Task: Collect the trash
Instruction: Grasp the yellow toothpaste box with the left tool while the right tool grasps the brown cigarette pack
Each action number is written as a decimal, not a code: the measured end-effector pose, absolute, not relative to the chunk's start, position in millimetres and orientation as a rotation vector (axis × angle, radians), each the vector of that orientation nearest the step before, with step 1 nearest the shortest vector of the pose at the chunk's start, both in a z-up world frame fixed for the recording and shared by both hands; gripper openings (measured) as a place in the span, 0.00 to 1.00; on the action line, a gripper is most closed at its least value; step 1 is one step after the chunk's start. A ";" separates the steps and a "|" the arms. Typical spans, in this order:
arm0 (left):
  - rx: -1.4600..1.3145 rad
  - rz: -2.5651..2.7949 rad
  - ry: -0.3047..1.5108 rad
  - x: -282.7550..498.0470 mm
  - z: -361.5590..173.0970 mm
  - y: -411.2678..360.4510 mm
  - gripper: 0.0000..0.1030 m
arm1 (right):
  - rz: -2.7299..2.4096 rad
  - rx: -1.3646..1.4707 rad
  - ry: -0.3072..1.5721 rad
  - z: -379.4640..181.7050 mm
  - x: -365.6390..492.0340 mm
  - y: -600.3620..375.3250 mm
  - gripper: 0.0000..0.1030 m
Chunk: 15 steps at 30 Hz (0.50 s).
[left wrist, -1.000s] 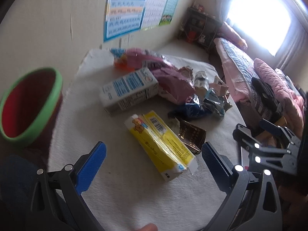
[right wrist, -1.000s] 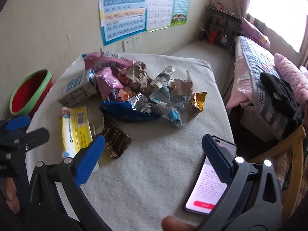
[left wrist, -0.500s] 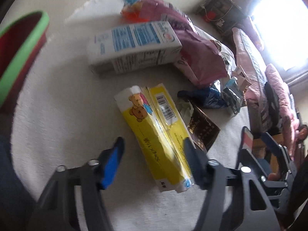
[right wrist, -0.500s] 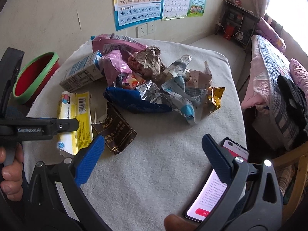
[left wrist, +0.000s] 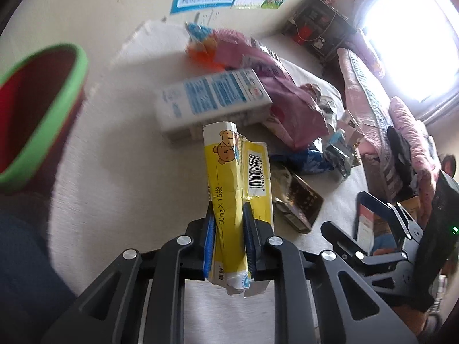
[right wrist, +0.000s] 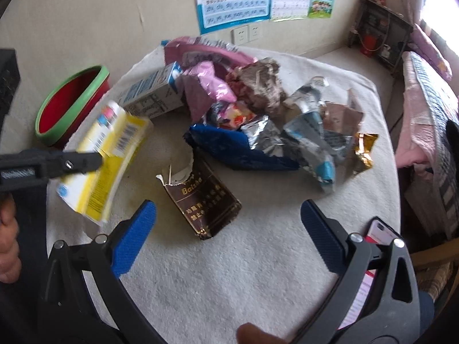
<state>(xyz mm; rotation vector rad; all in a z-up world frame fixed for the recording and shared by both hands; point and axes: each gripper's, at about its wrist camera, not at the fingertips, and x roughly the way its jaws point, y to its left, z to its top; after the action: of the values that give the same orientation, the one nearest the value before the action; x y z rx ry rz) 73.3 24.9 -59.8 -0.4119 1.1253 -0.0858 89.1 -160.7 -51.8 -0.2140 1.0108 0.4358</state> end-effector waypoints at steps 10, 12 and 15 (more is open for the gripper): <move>-0.397 -0.067 1.113 61.5 -56.4 41.4 0.15 | 0.485 -0.370 1.073 -81.8 100.6 -126.7 0.94; -0.387 -0.067 1.112 59.6 -57.2 39.3 0.15 | 0.494 -0.371 1.089 -86.0 106.3 -122.9 0.84; -0.369 -0.067 1.110 59.4 -56.2 37.0 0.16 | 0.499 -0.361 1.138 -94.1 112.9 -120.8 0.67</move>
<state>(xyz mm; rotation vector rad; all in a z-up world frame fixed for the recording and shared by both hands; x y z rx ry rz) 59.4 37.0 -56.2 -0.3687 1.1095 -0.0669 112.9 -120.8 -94.1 -0.3606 1.1378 0.4991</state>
